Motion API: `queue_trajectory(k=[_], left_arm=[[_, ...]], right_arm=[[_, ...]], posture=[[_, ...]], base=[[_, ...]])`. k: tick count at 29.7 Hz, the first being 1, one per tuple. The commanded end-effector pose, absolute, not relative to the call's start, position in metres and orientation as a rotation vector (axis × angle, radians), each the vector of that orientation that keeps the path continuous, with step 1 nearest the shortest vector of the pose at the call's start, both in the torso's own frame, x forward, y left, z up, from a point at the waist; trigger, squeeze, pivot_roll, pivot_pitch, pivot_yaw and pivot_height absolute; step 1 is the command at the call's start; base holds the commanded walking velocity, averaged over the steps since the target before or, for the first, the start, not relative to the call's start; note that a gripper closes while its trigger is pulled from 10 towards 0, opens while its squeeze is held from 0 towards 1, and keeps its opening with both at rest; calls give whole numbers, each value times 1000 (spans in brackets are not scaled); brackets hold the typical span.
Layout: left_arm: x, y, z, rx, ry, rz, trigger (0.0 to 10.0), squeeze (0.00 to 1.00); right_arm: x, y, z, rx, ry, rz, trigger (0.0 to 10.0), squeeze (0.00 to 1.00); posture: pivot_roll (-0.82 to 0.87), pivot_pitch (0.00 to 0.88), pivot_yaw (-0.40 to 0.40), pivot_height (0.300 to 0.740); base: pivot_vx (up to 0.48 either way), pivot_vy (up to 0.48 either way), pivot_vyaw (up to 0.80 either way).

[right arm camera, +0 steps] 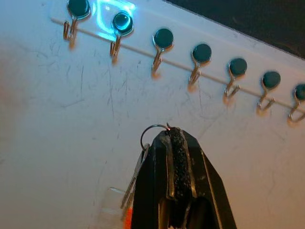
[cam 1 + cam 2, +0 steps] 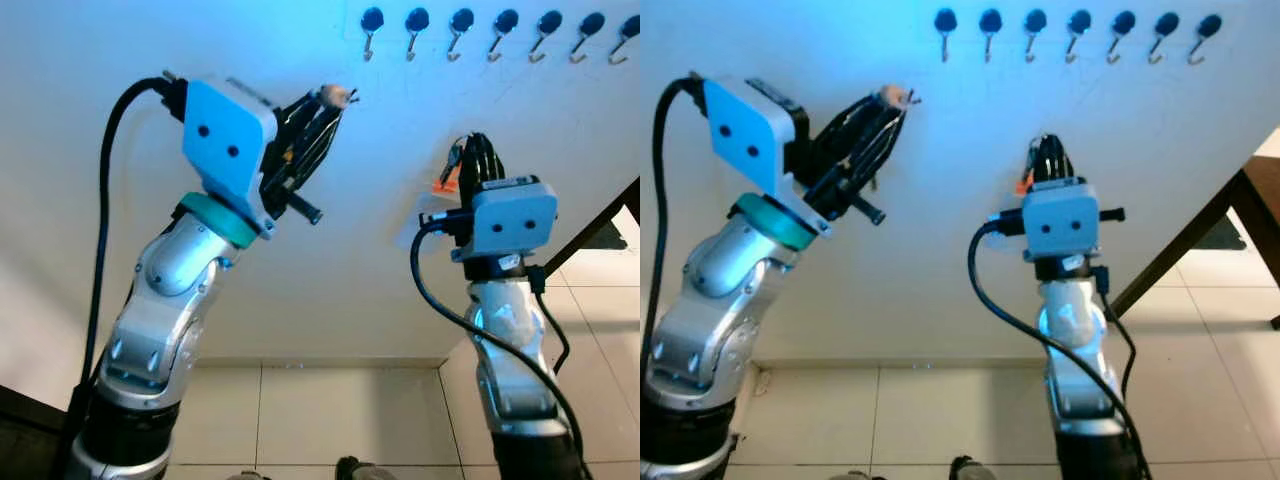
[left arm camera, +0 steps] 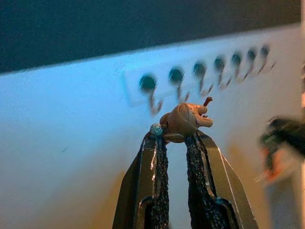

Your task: Hang keys on a hook

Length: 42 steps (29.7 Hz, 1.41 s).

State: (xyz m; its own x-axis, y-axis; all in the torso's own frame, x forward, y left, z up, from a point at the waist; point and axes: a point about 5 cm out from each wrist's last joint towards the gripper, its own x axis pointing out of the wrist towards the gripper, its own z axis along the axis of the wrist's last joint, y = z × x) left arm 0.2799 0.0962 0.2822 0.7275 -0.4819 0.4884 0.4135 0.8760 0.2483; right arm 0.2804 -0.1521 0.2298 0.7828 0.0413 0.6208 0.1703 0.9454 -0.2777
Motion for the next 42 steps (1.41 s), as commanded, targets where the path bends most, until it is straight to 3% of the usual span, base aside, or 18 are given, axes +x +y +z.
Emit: queue_trajectory(k=[1, 9, 14, 36, 42], left_arm=[[281, 101, 277, 132, -557, -474, 10000, 0], [286, 108, 265, 128, -511, -436, 10000, 0], [291, 107, 262, 111, -511, -433, 10000, 0], [293, 93, 278, 29, -570, -493, 10000, 0], [292, 92, 278, 25, -571, -496, 10000, 0]], right_arm=[[275, -149, 233, -322, -690, -62, 10000, 0], [261, -148, 245, -314, -733, -56, 10000, 0], [263, -165, 260, -357, -784, -115, 10000, 0], [260, -176, 234, -372, -673, -173, 10000, 0], [261, -175, 234, -357, -668, -166, 10000, 0]], posture=[[-38, 0, 84, 740], [-77, 0, 96, 740], [-101, 0, 94, 740], [-121, 0, 115, 740], [-112, 0, 115, 740]], base=[[0, 0, 0], [0, 0, 0], [0, 0, 0], [0, 0, 0], [0, 0, -672]])
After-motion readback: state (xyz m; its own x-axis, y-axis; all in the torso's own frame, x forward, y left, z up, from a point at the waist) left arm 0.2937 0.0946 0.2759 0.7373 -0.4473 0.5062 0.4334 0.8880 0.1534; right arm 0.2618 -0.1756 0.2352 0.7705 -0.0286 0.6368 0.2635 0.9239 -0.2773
